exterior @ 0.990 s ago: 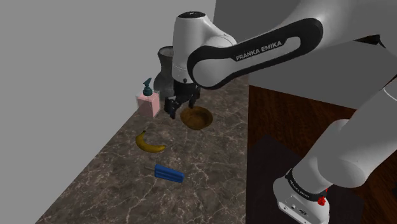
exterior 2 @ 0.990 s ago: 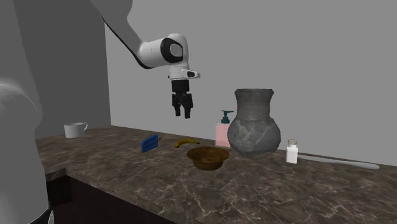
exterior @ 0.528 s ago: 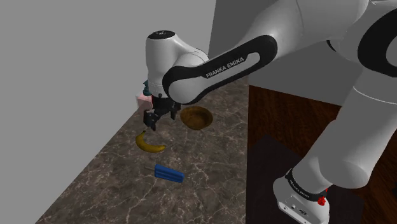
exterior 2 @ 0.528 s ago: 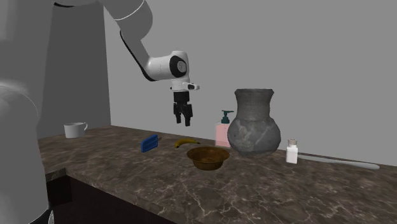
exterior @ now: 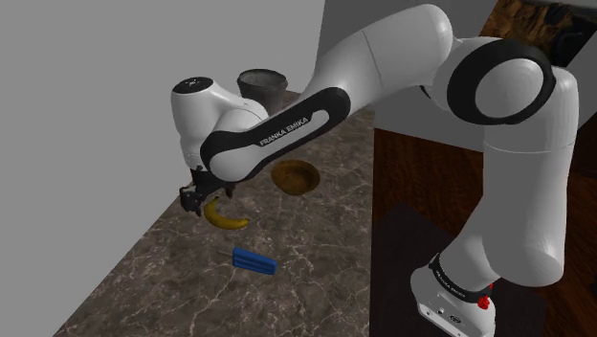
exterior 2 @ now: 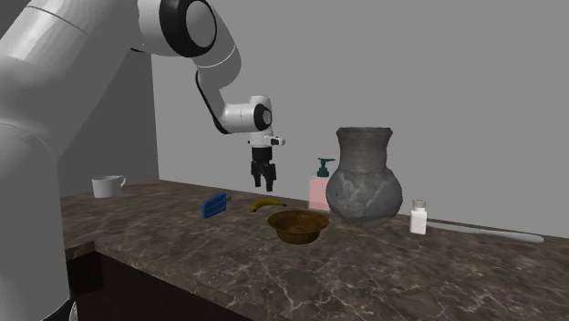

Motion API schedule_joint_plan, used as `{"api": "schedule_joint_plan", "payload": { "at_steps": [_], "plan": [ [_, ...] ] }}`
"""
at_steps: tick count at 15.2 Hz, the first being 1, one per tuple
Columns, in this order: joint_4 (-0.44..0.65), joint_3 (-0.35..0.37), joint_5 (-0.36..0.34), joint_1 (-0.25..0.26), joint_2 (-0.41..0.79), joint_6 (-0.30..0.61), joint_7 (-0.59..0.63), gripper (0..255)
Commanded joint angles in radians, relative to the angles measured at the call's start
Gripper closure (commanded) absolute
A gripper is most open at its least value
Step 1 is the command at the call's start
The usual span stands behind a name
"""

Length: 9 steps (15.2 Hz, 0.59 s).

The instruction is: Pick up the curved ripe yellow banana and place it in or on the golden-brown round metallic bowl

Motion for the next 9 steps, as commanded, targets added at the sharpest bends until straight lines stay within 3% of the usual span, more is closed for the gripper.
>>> {"api": "schedule_joint_plan", "payload": {
  "at_steps": [1, 9],
  "plan": [
    [0.046, -0.008, -0.017, 0.021, 0.051, 0.001, 0.015, 0],
    [0.033, -0.025, -0.040, 0.031, 0.103, 0.063, 0.029, 0]
  ]
}}
